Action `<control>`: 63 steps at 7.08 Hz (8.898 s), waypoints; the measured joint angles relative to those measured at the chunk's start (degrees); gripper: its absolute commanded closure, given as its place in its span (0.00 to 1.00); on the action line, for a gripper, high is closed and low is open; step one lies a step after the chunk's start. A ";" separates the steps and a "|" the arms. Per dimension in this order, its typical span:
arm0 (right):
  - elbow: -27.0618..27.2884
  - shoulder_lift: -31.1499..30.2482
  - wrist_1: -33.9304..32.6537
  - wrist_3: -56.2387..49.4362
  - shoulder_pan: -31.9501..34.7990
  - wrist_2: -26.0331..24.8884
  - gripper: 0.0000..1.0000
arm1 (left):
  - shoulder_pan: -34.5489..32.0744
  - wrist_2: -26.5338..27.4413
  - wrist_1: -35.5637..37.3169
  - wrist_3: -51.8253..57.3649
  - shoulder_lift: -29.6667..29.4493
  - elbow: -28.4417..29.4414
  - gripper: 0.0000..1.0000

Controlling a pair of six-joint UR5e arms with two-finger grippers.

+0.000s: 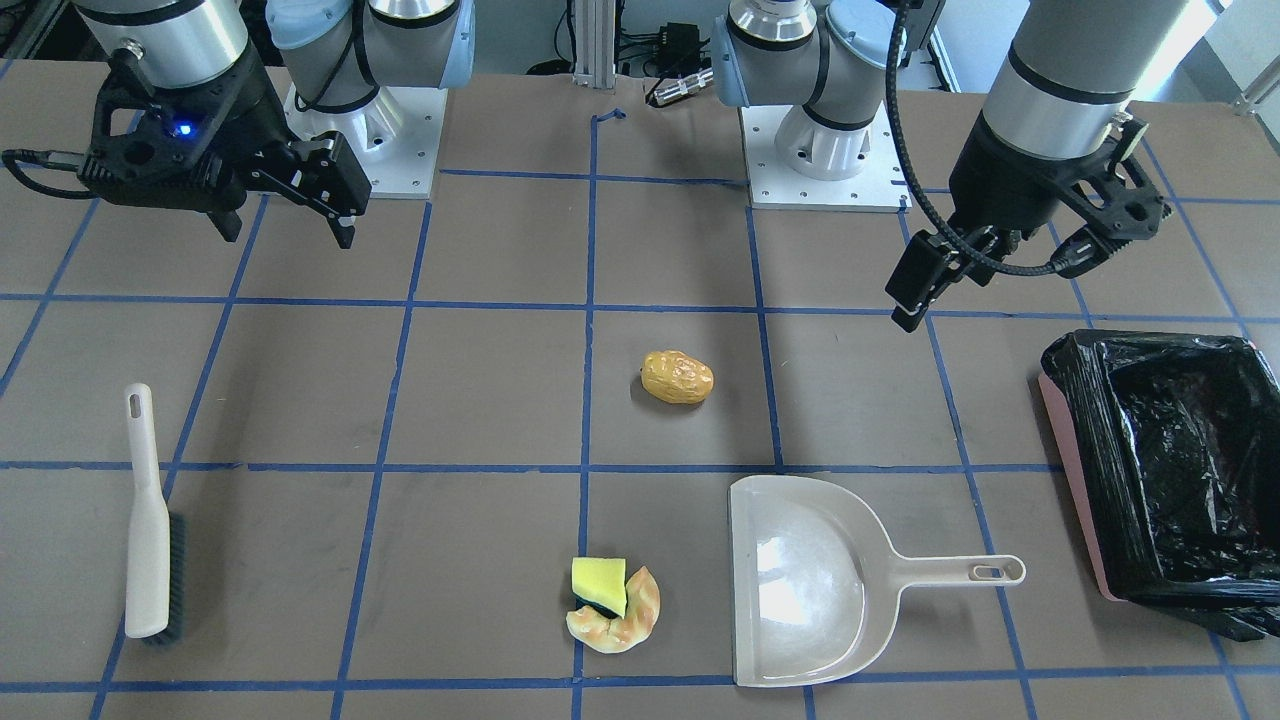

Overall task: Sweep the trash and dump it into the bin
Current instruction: 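Reach the left gripper to the dustpan handle while the right gripper reaches the brush, then grasp the dustpan handle with left gripper while right gripper grasps brush handle, then lift the white brush with the right gripper and move it toward the dustpan, then sweep the sponge and shrimp toy into the dustpan with the right gripper's brush, then move the brush behind the yellow potato toy with the right gripper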

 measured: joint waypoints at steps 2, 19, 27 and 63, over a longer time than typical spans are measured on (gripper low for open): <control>3.61 0.37 -0.32 -19.73 -8.76 -0.42 0.00 | 0.54 2.16 6.57 -16.11 -2.49 -0.04 0.00; 15.37 19.32 -27.02 -41.00 -22.74 -6.85 0.84 | 0.80 14.02 17.78 -51.92 -34.23 10.30 0.04; 11.31 14.79 -18.25 -12.48 -4.93 -6.87 0.99 | 0.90 13.76 18.34 -51.67 -33.83 8.53 1.00; 15.44 10.12 -4.92 45.23 29.96 21.21 1.00 | 4.38 5.91 15.24 -45.51 -19.38 -7.41 1.00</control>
